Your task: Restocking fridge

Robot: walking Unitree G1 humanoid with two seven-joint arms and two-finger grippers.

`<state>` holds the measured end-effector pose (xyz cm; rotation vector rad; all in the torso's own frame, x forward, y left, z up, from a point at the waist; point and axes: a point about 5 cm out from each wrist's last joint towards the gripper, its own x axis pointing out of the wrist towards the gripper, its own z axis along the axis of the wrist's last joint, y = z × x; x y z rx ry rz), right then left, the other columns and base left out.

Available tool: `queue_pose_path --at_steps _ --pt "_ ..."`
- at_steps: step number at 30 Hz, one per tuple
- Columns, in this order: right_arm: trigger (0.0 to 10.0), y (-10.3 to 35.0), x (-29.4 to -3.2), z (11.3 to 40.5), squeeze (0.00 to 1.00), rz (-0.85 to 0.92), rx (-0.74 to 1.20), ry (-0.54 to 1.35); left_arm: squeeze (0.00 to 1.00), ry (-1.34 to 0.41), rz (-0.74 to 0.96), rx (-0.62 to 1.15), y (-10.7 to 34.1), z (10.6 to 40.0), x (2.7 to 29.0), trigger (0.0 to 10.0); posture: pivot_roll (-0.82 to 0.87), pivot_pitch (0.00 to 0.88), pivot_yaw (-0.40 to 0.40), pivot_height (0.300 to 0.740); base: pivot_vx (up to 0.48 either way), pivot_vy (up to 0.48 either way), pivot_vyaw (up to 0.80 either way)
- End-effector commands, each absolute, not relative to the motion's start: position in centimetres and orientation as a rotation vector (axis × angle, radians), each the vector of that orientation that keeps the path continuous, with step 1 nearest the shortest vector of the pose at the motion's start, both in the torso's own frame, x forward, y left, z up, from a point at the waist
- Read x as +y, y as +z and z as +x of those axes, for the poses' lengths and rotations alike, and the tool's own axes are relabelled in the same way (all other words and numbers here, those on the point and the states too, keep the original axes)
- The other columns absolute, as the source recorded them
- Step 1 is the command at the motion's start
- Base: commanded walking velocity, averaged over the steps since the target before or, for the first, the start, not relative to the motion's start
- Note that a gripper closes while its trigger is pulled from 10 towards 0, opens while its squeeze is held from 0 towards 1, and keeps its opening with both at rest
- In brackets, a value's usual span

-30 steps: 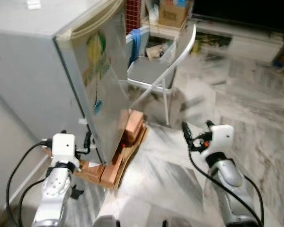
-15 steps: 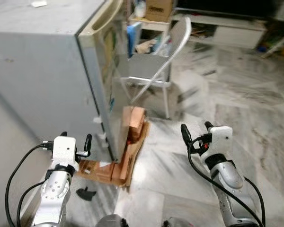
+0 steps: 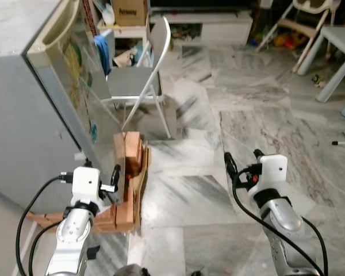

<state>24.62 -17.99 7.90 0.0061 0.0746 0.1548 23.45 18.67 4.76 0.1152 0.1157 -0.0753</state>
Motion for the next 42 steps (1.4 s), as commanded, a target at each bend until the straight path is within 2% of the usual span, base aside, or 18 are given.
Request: queue_pose_path --at_steps 1,16,24,42 --pt "10.0 8.36 -17.87 24.72 0.0 0.002 0.062 0.161 0.0 -0.07 0.121 0.099 5.16 23.49 18.98 10.0 0.01 0.0 0.024 0.74 0.0 0.0 0.0" --pt "10.0 8.33 -17.82 24.66 0.0 0.0 0.065 0.165 0.0 -0.061 0.114 0.092 5.32 23.67 18.95 10.0 0.02 0.0 0.025 0.74 0.38 0.0 0.0" --pt "10.0 8.29 -17.75 24.65 0.0 0.0 0.065 0.166 0.0 -0.055 0.112 0.098 5.26 23.65 19.06 10.0 0.02 0.0 0.029 0.74 0.319 0.35 0.0" --pt "10.0 8.39 -17.77 24.64 0.0 -0.014 0.081 0.166 0.0 -0.045 0.109 0.109 5.22 23.78 19.2 10.0 0.02 0.0 0.025 0.74 0.0 0.014 0.0"
